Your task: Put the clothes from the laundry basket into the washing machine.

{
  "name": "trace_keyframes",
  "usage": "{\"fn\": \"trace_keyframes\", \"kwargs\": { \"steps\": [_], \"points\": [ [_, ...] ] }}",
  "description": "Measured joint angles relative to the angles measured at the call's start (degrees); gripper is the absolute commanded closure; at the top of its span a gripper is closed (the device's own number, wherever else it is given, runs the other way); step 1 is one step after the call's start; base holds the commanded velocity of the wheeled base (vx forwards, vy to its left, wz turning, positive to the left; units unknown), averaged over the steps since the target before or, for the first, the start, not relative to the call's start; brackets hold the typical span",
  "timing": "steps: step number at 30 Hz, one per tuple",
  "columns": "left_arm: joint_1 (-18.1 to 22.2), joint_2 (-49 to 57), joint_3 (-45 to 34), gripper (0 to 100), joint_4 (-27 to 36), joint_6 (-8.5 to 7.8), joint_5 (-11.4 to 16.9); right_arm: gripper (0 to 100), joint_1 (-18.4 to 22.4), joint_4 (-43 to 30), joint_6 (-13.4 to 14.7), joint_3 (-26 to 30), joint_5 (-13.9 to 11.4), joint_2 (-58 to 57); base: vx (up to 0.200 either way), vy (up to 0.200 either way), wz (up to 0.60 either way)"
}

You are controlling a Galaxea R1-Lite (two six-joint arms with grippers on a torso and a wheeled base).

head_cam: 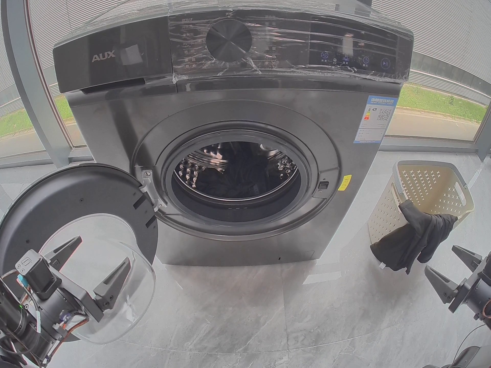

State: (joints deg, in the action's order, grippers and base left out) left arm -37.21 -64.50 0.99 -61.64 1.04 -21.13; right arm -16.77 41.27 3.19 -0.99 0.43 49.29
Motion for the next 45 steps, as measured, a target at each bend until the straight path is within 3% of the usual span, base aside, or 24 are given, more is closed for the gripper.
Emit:
{"fn": "trace_keyframes", "kwargs": {
  "steps": [7,15,19,23,30,38,45],
  "points": [
    [2.3,8.2,0.0,0,7.1,-0.26,-0.4,0,1.3,-9.3,-0.1,0.0,0.1,-9.9,0.000,0.000,0.00],
    [8.4,19.6,0.0,0,19.4,-0.24,-0.4,0,4.4,-18.9,-0.8,0.0,0.0,-22.4,0.000,0.000,0.00],
    [11.9,27.0,0.0,0,27.7,0.40,-0.1,0,6.5,-25.1,-1.3,0.0,-0.2,-28.6,0.000,0.000,0.00],
    [15.6,35.2,0.0,0,39.9,1.89,0.7,0,8.5,-32.8,-1.3,0.0,0.0,-34.8,0.000,0.000,0.00],
    [23.5,47.7,0.0,0,54.8,2.68,3.7,0,12.1,-38.0,-1.4,0.0,1.8,-41.2,0.000,0.000,0.00],
    [36.5,56.6,0.0,0,57.3,0.55,8.3,0,16.5,-40.5,-2.8,0.0,0.4,-45.9,0.000,0.000,0.00],
    [37.5,61.6,0.0,0,58.3,-0.52,10.9,0,17.0,-40.9,-3.0,0.0,0.0,-47.9,0.000,0.000,0.00]
  ]
}}
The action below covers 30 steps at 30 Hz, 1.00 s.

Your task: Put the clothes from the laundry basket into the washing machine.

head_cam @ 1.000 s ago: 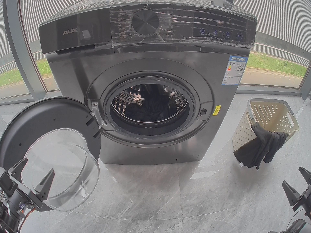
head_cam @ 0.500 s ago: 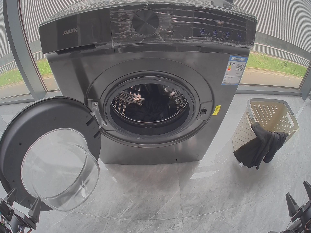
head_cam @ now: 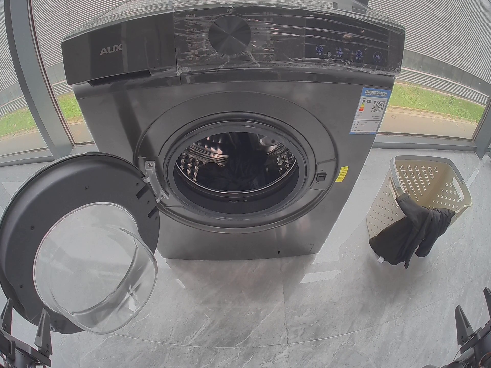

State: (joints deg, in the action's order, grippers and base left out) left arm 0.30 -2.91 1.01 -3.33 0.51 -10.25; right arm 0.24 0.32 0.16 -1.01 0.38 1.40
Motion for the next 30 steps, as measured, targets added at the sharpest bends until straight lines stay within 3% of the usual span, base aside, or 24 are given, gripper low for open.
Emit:
{"fn": "trace_keyframes", "kwargs": {
  "steps": [4,7,13,30],
  "points": [
    [-0.3,1.3,0.0,0,1.0,1.29,6.9,0,0.0,-0.3,-0.6,0.0,-1.0,-0.4,0.000,0.000,0.00],
    [-0.4,1.7,0.0,0,2.2,1.37,10.4,0,0.0,-0.3,-0.6,0.0,-1.4,-0.6,0.000,0.000,0.00],
    [-0.4,2.1,0.0,0,3.4,1.01,9.5,0,0.0,-0.1,-0.6,0.0,-1.5,-0.7,0.000,0.000,0.00],
    [-0.4,2.3,0.0,0,3.4,0.96,9.5,0,0.0,-0.1,-0.6,0.0,-1.5,-0.7,0.000,-0.200,0.00]
  ]
}}
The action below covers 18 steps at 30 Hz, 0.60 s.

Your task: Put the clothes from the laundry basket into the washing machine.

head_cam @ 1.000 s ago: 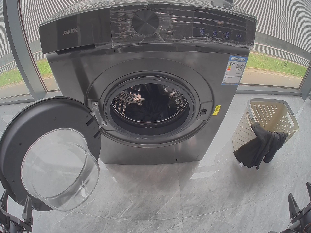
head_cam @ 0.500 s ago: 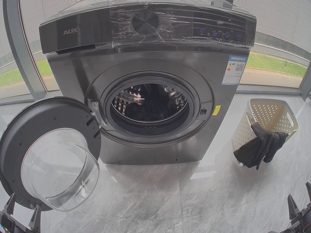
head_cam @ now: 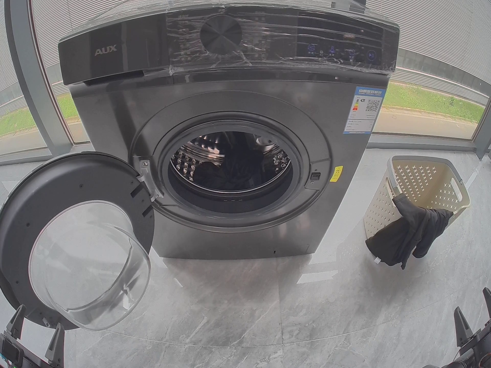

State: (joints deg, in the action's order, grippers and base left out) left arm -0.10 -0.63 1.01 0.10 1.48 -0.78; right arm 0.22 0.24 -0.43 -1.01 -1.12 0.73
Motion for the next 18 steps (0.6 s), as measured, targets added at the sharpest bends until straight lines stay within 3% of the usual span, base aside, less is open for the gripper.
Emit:
{"fn": "trace_keyframes", "kwargs": {
  "steps": [18],
  "points": [
    [0.0,-0.1,0.0,0,0.0,0.20,0.0,0,0.0,0.0,0.0,0.0,0.0,0.0,0.000,-0.200,0.00]
  ]
}}
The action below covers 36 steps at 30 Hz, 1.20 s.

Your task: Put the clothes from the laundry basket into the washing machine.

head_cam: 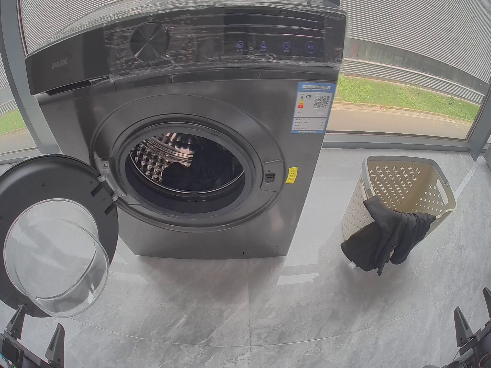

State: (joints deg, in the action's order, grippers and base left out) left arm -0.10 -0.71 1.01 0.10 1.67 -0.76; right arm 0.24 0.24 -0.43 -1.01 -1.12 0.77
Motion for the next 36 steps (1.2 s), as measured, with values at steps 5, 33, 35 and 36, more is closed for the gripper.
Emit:
{"fn": "trace_keyframes", "kwargs": {
  "steps": [5,33,35,36],
  "points": [
    [0.0,0.0,0.0,0,0.0,0.07,-0.1,0,0.0,0.0,0.0,0.0,0.0,0.0,0.000,-0.200,0.00],
    [0.1,-0.1,0.0,0,-0.1,-2.68,0.8,0,0.0,0.0,0.0,0.0,0.0,0.1,0.000,-0.143,0.00],
    [0.1,-0.1,0.0,0,0.0,-2.71,0.8,0,0.0,0.0,0.0,0.0,0.0,0.1,0.000,0.000,0.00],
    [0.1,-0.1,0.0,0,0.0,-2.32,0.8,0,0.0,0.0,0.0,0.0,0.0,0.1,0.000,0.000,0.00]
  ]
}}
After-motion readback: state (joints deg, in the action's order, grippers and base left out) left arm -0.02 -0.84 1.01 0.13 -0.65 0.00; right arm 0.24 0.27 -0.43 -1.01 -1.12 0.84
